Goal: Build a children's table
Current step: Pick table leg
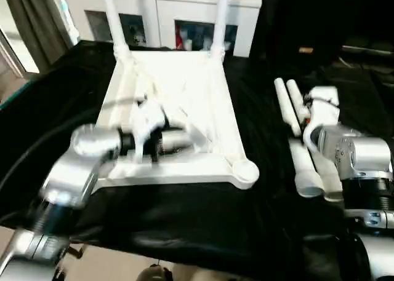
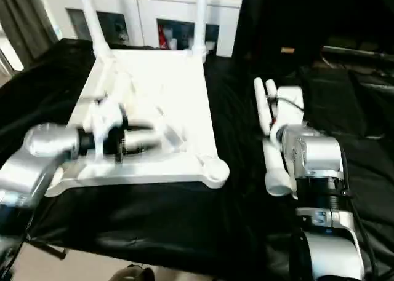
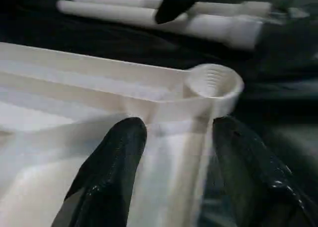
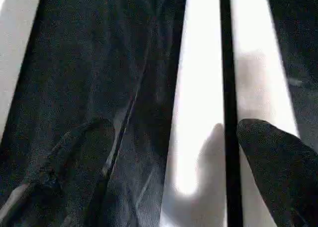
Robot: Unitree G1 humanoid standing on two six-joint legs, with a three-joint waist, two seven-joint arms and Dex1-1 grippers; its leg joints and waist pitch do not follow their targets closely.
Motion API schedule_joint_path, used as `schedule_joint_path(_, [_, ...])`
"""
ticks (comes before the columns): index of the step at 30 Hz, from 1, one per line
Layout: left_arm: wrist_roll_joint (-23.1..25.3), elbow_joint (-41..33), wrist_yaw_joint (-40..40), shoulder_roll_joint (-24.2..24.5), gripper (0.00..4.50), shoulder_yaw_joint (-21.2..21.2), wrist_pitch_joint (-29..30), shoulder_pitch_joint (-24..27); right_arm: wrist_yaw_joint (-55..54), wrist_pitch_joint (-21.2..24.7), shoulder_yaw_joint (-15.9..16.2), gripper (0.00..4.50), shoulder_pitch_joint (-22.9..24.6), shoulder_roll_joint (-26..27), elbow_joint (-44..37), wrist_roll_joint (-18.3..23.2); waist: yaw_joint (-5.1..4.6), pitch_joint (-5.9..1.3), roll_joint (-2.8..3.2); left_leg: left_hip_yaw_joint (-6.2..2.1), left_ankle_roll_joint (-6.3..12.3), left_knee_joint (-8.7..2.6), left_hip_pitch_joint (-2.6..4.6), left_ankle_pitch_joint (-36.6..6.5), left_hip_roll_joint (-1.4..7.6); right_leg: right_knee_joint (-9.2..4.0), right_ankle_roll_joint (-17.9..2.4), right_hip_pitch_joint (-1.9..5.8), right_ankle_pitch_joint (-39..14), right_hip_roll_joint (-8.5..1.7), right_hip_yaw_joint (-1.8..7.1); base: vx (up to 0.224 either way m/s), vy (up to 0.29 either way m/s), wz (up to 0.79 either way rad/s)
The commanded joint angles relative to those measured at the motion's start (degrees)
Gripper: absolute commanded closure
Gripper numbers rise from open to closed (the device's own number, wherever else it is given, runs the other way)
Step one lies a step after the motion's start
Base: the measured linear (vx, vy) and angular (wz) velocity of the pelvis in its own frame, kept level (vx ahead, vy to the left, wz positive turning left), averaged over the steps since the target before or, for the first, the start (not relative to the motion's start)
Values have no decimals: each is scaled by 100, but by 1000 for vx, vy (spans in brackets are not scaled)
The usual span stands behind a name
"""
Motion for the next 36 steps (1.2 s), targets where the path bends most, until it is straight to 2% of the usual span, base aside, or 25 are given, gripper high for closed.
schedule_joint_path(1, [-110, -347, -32, 41, 192, -58, 254, 2, -47, 172, 12, 3, 19, -54, 46, 37, 5, -470, 46, -177, -422, -404, 197, -1386, 318, -425, -1110, 236, -1310, -444, 313, 0, 0, 0])
schedule_joint_path(4, [-219, -675, 18, 63, 192, -61, 592, 61, -54, 368, 19, 3, 4, -59, 42, -1, 2, -460, 31, -186, -443, -405, 193, -1462, 305, -441, -1049, 236, -1516, -437, 315, 0, 0, 0])
schedule_joint_path(5, [-264, -780, 42, 80, 192, -65, 703, 76, -17, 466, 35, 3, 1, -65, 37, 6, 2, -472, 48, -188, -455, -399, 197, -1463, 304, -435, -1039, 240, -1535, -436, 314, 0, 0, 0])
schedule_joint_path(6, [-326, -928, 69, 119, 192, -87, 850, 95, 80, 680, 166, 3, 8, -107, 34, 26, -8, -470, 38, -190, -459, -400, 193, -1459, 299, -437, -1016, 240, -1545, -418, 310, 0, 0, 0])
schedule_joint_path(9, [-320, -1034, 44, 151, 192, -132, 933, 117, 240, 896, 298, 3, 48, -118, 46, 98, -11, -467, 27, -196, -455, -402, 188, -1486, 293, -455, -939, 242, -1665, -415, 309, 0, 0, 0])
schedule_joint_path(16, [-354, -1265, 109, 160, 192, -190, 1166, 135, 305, 1088, 203, 3, 136, -47, 49, 211, -5, -498, 44, -189, -450, -382, 188, -1289, 292, -423, -963, 240, -1336, -396, 308, 0, 0, 0])
schedule_joint_path(17, [-376, -1290, 126, 165, 192, -203, 1202, 121, 312, 1106, 201, 31, 151, -44, 52, 209, -2, -501, 50, -189, -451, -378, 185, -1271, 291, -417, -973, 242, -1297, -398, 306, 0, 0, 0])
schedule_joint_path(20, [-406, -1341, 112, 169, 192, -227, 1272, 61, 359, 1168, 254, 31, 199, -60, 70, 201, 1, -503, 64, -186, -449, -373, 182, -1255, 285, -413, -1014, 248, -1236, -398, 303, 0, 0, 0])
schedule_joint_path(24, [-439, -1376, 75, 187, 192, -232, 1333, 23, 358, 1191, 270, 77, 260, -56, 77, 223, -1, -496, 64, -188, -443, -372, 180, -1330, 277, -434, -971, 248, -1426, -399, 301, 0, 0, 0])
schedule_joint_path(31, [-590, -1417, 1, 184, 192, -243, 1476, -50, 319, 1169, 213, 126, 319, -64, 107, 215, 5, -511, 76, -193, -437, -368, 194, -1354, 279, -454, -889, 235, -1629, -404, 299, 0, 0, 0])
schedule_joint_path(32, [-613, -1429, -22, 194, 163, -246, 1490, -57, 305, 1154, 191, 132, 313, -62, 128, 208, 4, -511, 78, -192, -437, -367, 192, -1354, 277, -453, -893, 234, -1631, -402, 299, 0, 0, 0])
schedule_joint_path(36, [-375, -1171, 481, -37, 151, -125, 1371, -128, 193, 1057, 21, 172, 267, -13, 188, 218, -1, -519, 79, -192, -434, -364, 186, -1323, 279, -448, -884, 241, -1558, -399, 298, 0, 0, 0])
